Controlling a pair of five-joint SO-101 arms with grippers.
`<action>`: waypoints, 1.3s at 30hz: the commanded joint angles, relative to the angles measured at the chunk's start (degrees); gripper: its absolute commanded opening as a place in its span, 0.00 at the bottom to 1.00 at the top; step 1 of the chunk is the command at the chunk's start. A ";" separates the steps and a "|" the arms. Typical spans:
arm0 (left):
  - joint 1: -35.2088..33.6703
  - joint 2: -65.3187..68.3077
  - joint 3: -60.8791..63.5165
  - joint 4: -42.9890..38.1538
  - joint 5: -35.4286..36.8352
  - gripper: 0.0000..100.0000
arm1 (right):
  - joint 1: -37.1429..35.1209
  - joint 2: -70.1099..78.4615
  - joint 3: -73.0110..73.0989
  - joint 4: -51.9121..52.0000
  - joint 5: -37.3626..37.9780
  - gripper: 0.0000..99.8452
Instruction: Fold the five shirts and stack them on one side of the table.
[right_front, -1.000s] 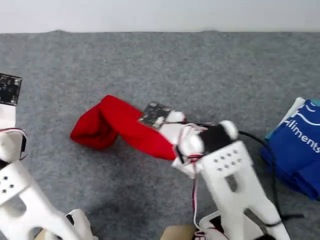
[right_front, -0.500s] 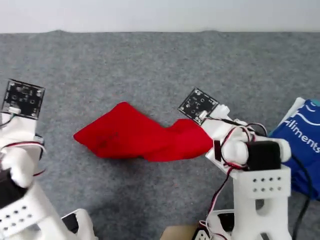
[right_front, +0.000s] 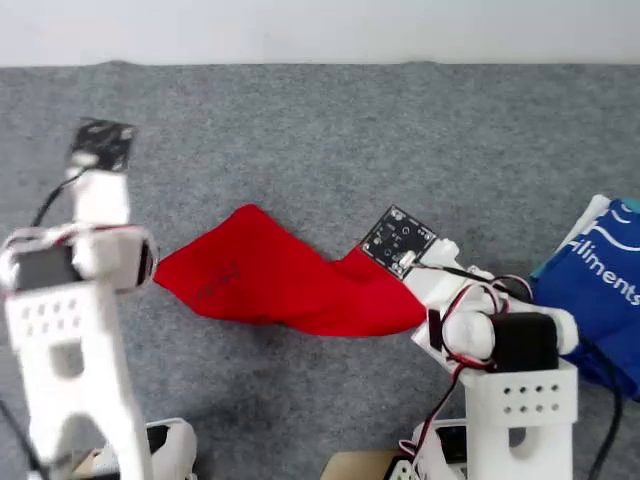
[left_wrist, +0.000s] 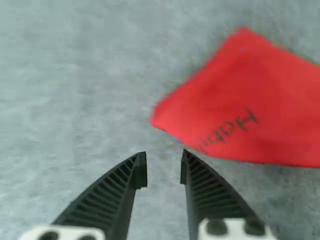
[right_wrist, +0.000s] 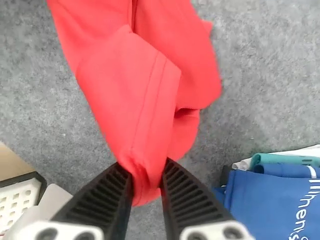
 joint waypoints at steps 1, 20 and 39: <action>4.57 11.25 -8.84 -1.05 0.44 0.12 | 0.48 -2.68 0.88 0.04 0.18 0.01; 20.04 53.98 -52.26 1.41 -1.58 0.23 | 0.66 -7.87 6.33 -0.04 0.09 0.01; 19.34 85.27 -83.12 11.08 -1.93 0.09 | 0.66 -7.52 6.42 -0.13 0.35 0.01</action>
